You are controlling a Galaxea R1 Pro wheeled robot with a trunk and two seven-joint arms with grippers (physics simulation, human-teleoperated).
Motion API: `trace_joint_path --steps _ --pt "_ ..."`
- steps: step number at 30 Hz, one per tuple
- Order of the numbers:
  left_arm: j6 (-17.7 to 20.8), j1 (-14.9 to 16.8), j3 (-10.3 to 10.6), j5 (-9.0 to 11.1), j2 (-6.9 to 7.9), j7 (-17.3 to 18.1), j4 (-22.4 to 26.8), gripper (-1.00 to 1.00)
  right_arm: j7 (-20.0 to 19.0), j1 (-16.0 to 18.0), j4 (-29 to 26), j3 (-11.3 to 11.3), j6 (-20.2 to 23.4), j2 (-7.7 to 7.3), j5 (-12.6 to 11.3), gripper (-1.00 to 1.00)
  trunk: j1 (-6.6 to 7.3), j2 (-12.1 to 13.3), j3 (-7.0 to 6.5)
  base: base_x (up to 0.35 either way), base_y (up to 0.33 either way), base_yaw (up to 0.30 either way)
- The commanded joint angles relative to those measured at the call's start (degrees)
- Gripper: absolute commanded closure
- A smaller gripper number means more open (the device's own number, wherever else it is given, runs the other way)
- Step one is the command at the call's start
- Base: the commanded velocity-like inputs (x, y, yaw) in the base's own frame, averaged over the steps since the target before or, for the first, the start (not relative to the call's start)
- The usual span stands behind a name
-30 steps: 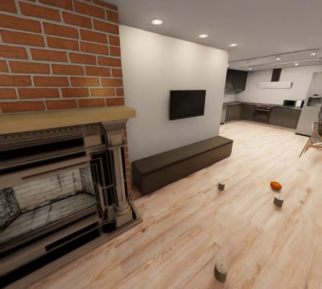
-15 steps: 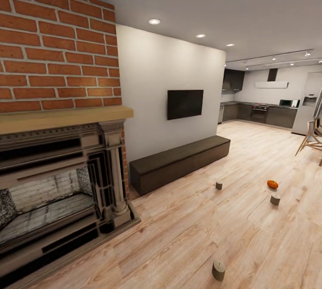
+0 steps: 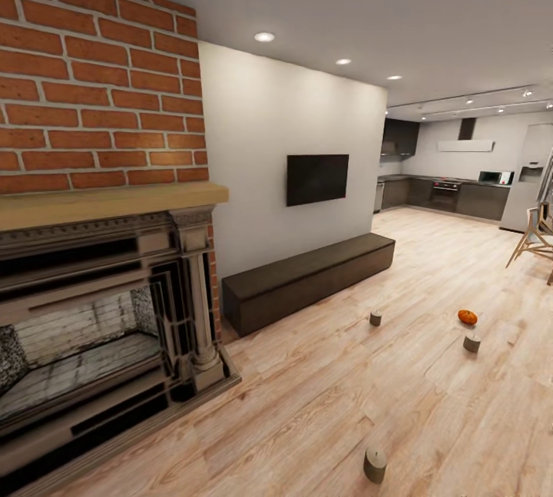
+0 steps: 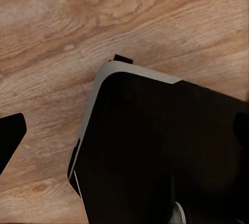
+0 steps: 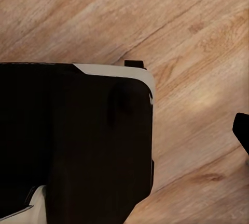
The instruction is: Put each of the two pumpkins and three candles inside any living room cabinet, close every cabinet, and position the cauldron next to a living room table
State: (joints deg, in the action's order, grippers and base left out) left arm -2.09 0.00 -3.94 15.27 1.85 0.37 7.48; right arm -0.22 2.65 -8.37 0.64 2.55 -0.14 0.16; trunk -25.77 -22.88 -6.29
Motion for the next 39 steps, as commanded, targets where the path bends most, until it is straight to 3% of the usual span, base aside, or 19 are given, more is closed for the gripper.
trace_joint_path --steps 1,16,24,39 --pt "-0.1 0.0 -0.4 0.3 -0.02 0.0 0.0 -1.00 0.0 0.0 -0.1 0.0 0.3 -0.03 0.0 -1.00 -0.02 0.0 0.02 0.000 0.000 -0.130" --pt "-0.1 0.0 -0.8 1.2 0.08 -0.2 0.0 -1.00 -0.1 0.0 -0.3 -0.1 0.3 -0.13 -0.1 -1.00 -0.02 0.0 0.02 0.000 0.000 -0.262" --pt "-0.1 0.0 -2.6 1.6 0.11 -0.2 0.2 -1.00 -0.1 0.0 -0.3 -0.1 0.3 -0.13 -0.1 -1.00 -0.02 0.0 0.02 0.000 0.000 -0.214" --pt "-0.1 0.0 -2.4 1.3 0.01 0.0 2.6 -1.00 -0.1 0.0 -0.3 -0.1 0.3 -0.13 -0.1 -1.00 -0.02 0.0 0.02 0.000 0.000 -0.256"
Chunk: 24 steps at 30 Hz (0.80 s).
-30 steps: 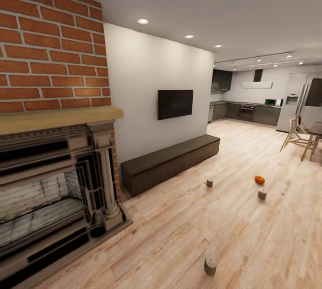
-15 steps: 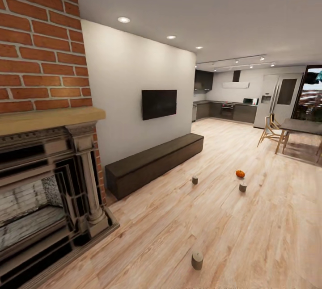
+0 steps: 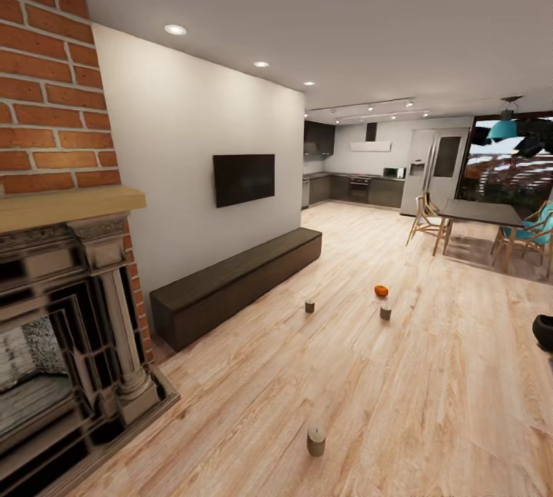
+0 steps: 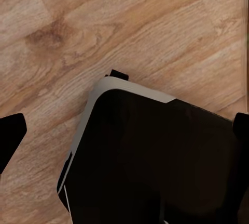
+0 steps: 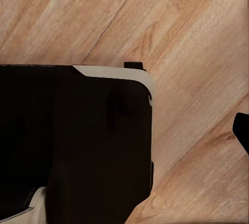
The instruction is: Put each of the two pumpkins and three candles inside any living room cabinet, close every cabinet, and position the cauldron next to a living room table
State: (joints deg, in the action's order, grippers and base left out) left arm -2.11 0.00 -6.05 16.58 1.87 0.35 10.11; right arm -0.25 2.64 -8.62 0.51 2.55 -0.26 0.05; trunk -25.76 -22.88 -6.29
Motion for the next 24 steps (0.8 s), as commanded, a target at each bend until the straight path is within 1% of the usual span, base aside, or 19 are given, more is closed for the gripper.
trace_joint_path --steps 1,8,12,13,15,17,22,23,24 --pt "-0.1 0.0 -0.2 0.0 0.03 0.1 1.1 -1.00 -0.1 0.0 -0.1 0.1 0.3 -0.01 0.0 -1.00 -0.02 0.0 0.02 0.000 0.000 -0.092" --pt "0.3 0.0 -0.2 -0.1 0.09 0.3 4.3 -1.00 0.0 0.1 -0.4 0.1 0.4 -0.01 0.0 -1.00 -0.02 0.0 0.02 0.000 0.000 -0.029" --pt "1.1 0.1 -0.2 -0.1 0.07 0.4 6.7 -1.00 0.2 0.8 -2.2 0.1 0.6 0.04 0.1 -1.00 -0.02 0.0 0.02 0.000 0.000 -0.004" --pt "2.7 0.2 -0.2 -0.2 0.07 0.2 7.1 -1.00 0.3 1.1 -3.1 0.1 0.6 0.06 0.1 -1.00 -0.02 0.0 0.02 0.000 0.000 0.000" --pt "4.7 0.3 -0.2 -0.3 0.06 0.0 7.3 -1.00 0.2 2.1 -3.5 0.1 0.7 0.07 0.1 -1.00 -0.02 0.0 0.02 0.000 0.000 0.000" --pt "5.7 0.5 -0.2 -0.3 0.05 0.0 7.4 -1.00 0.1 3.2 -3.6 0.1 0.7 0.08 0.1 -1.00 -0.02 0.0 0.02 0.000 0.000 0.000" --pt "6.7 1.9 -0.2 -0.2 0.00 0.1 7.6 -1.00 -0.2 5.4 -3.7 0.1 0.8 0.10 0.0 -1.00 -0.02 0.0 0.02 0.000 0.000 0.000" --pt "6.9 3.2 -0.2 -0.2 -0.01 0.1 7.6 -1.00 -0.2 6.5 -3.7 0.1 0.8 0.16 0.0 -1.00 -0.02 0.0 0.02 0.000 0.000 0.000" --pt "7.0 3.5 -0.2 -0.2 -0.02 0.1 7.6 -1.00 -0.2 6.8 -3.7 0.1 0.8 0.19 0.0 -1.00 -0.02 0.0 0.02 0.000 0.000 0.000"
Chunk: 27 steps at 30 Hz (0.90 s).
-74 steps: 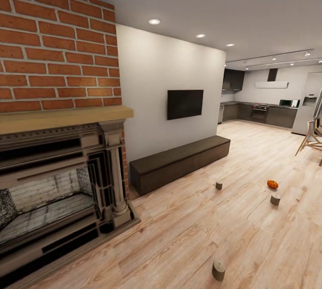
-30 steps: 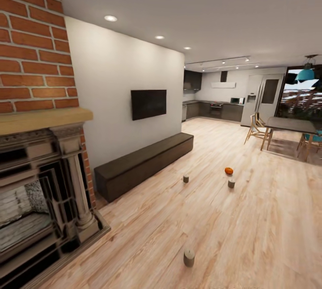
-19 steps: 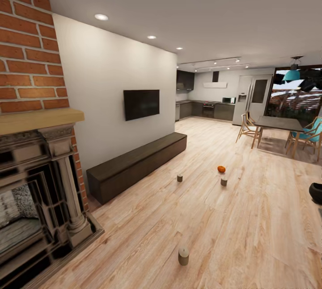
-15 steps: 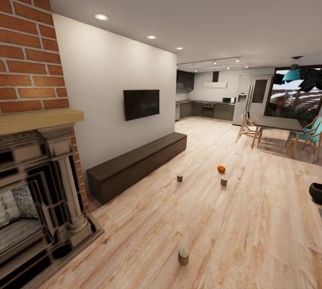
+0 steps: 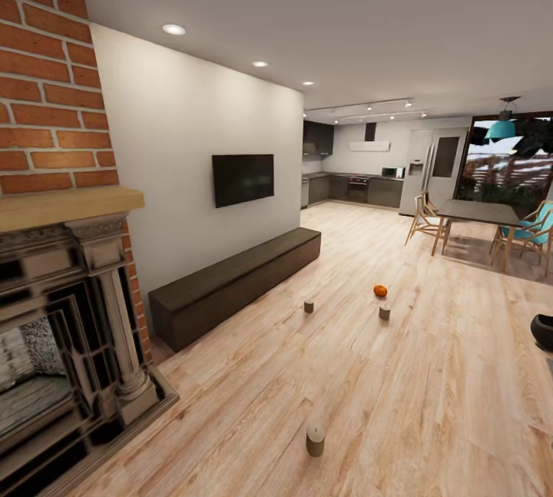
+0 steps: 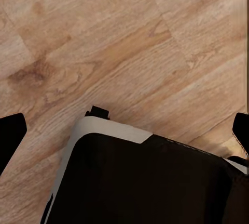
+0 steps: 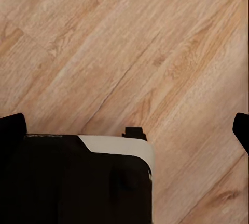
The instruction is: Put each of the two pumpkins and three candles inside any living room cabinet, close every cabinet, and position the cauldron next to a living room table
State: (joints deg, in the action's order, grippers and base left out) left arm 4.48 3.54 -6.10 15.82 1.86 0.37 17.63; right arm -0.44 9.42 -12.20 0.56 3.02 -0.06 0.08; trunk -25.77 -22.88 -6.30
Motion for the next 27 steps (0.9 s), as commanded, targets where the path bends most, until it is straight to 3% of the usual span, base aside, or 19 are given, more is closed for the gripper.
trace_joint_path --steps 1,9,27 --pt "0.5 0.5 -0.1 0.5 -0.01 0.0 0.1 -1.00 -0.1 0.5 -0.1 0.1 0.4 0.10 0.0 -1.00 -0.02 0.0 0.03 0.000 0.000 0.000" --pt "0.7 3.7 -0.1 0.6 -0.09 0.1 -0.1 -1.00 0.5 3.3 -0.1 0.0 0.0 0.53 -0.1 -1.00 -0.02 0.0 0.03 0.000 0.000 0.000" --pt "0.1 4.4 -0.1 0.6 -1.35 -0.1 0.0 -1.00 0.2 3.4 0.1 0.0 -0.1 0.59 0.0 -1.00 -0.02 0.0 0.87 0.000 0.000 -0.057"
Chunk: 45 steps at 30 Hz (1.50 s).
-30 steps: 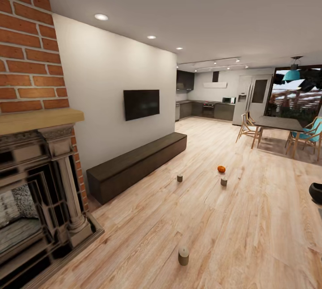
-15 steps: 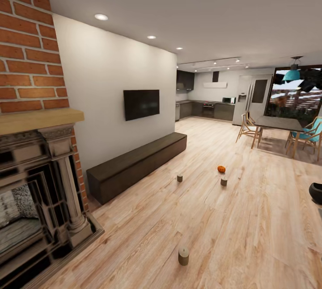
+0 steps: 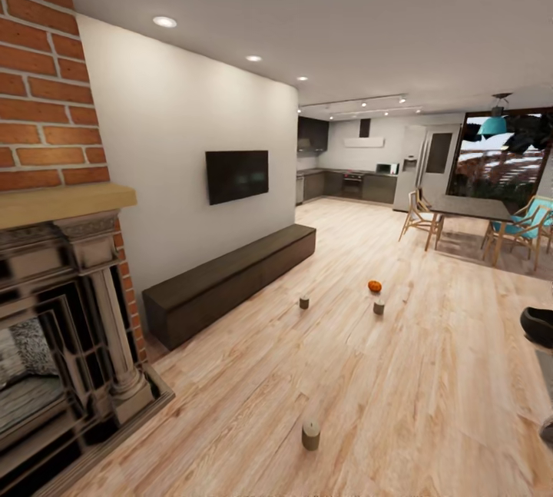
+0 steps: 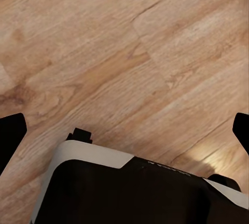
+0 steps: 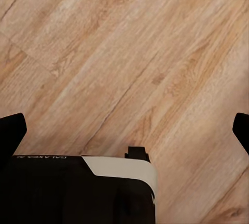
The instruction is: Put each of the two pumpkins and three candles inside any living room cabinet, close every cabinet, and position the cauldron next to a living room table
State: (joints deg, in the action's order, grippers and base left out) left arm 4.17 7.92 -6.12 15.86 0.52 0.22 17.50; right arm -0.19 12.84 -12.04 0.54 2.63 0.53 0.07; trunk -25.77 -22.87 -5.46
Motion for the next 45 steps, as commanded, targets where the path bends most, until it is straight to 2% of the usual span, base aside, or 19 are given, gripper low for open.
trace_joint_path --steps 1,5,6,8,15,45 --pt "0.3 0.0 -0.1 0.5 -0.04 0.0 0.1 -1.00 0.0 0.0 -0.1 0.0 0.3 0.00 0.0 -1.00 -0.02 0.0 0.12 0.000 0.000 -0.074" --pt "0.2 0.0 -0.1 0.5 -0.36 0.1 0.1 -1.00 0.2 0.0 -0.1 0.1 0.3 0.05 0.0 -1.00 -0.02 0.0 0.32 0.000 0.000 -0.038" --pt "0.2 0.0 -0.1 0.5 -1.40 0.0 0.1 -1.00 0.2 0.0 0.1 0.1 0.3 0.07 0.1 -1.00 -0.02 0.0 0.33 0.000 0.000 -0.009" --pt "0.2 0.0 0.0 0.4 -1.86 0.0 0.0 -1.00 0.3 0.0 0.1 0.2 0.3 0.08 0.1 -1.00 -0.02 0.0 0.35 0.000 0.000 -0.006" --pt "0.2 0.0 0.0 0.3 -2.71 -0.1 -0.4 -1.00 0.3 0.0 0.3 0.1 0.2 0.05 0.0 -1.00 -0.02 0.0 0.37 0.000 0.000 -0.002" --pt "0.1 0.0 0.0 0.4 -2.72 -0.3 -0.4 -1.00 0.3 0.0 -0.1 0.1 0.0 0.08 -0.1 -1.00 -0.02 0.0 0.37 0.000 0.000 0.000"
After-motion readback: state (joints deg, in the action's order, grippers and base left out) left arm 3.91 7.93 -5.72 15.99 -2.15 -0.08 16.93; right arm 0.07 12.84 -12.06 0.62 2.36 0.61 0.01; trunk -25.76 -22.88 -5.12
